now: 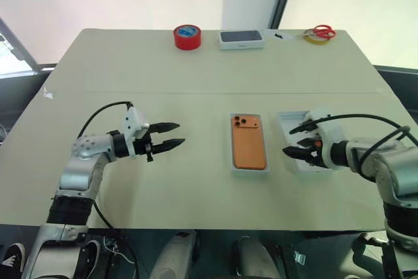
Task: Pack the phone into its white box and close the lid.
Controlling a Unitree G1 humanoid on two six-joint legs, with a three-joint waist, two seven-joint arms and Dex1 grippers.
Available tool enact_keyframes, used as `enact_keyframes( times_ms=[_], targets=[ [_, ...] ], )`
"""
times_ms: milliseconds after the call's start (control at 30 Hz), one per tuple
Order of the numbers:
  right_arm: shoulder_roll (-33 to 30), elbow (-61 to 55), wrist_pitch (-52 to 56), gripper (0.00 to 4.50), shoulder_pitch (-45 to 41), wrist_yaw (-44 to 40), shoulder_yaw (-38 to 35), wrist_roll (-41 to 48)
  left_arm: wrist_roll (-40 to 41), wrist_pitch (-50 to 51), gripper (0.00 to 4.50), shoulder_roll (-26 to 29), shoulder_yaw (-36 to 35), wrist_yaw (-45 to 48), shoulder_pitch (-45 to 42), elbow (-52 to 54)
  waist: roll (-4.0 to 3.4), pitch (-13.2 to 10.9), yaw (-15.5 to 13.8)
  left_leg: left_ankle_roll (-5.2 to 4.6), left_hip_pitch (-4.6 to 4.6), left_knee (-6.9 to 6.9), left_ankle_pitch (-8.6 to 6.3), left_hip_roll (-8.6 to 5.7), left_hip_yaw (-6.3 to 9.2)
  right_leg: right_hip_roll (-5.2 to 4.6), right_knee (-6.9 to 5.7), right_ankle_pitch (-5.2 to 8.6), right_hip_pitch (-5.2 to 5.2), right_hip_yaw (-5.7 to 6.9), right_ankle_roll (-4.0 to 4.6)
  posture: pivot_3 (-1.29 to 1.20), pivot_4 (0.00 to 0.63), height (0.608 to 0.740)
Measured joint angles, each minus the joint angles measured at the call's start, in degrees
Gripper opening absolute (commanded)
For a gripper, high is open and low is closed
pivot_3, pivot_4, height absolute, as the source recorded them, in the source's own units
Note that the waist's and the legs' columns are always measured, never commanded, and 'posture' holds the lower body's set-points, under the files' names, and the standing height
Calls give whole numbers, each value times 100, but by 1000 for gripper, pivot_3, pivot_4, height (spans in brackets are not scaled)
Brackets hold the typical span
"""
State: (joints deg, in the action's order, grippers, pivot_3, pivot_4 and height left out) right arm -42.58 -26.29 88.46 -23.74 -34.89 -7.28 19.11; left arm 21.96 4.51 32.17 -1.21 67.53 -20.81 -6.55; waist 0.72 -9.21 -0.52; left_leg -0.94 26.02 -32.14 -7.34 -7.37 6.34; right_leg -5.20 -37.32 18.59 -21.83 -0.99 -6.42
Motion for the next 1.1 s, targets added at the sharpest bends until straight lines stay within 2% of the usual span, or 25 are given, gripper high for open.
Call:
enact_keyframes(
  times_ms=[267, 633, 733, 867, 1100],
  targets=[
    [603, 505, 365, 2806, -547, 968, 22, 378, 9, -494, 2328, 1, -9, 162, 53, 10, -1, 0, 25, -7, 13, -3, 5, -1, -2, 1, -4, -13, -14, -1, -14, 0, 150, 740],
    [543, 1076, 365, 2806, -983, 1794, 474, 938, 9, -530, 2328, -91, -4, 45, 120, 167, -1, 0, 36, -15, 14, -5, 12, 0, -3, 4, -18, -18, -19, -2, -18, 0, 150, 740],
    [519, 1076, 365, 2067, -934, 1930, 536, 1021, 8, -526, 2328, -122, 6, -23, 225, 289, -2, 1, 50, -15, 14, -8, 12, 1, -3, 5, -22, -18, -20, -2, -18, 0, 150, 740],
    [508, 1067, 364, 88, -891, 2133, 548, 1057, 9, -493, 2328, -133, 8, -126, 259, 355, -1, 2, 84, -15, 14, -14, 12, 1, -1, 6, -25, -20, -18, -1, -14, 0, 150, 740],
    [717, 1134, 367, 32, -902, 2363, 402, 1081, 22, -405, 2328, -184, 11, -235, 263, 457, 2, 7, 120, -16, 14, -24, 12, 2, -1, 9, -27, -22, -14, -1, -12, 0, 150, 740]
  ],
)
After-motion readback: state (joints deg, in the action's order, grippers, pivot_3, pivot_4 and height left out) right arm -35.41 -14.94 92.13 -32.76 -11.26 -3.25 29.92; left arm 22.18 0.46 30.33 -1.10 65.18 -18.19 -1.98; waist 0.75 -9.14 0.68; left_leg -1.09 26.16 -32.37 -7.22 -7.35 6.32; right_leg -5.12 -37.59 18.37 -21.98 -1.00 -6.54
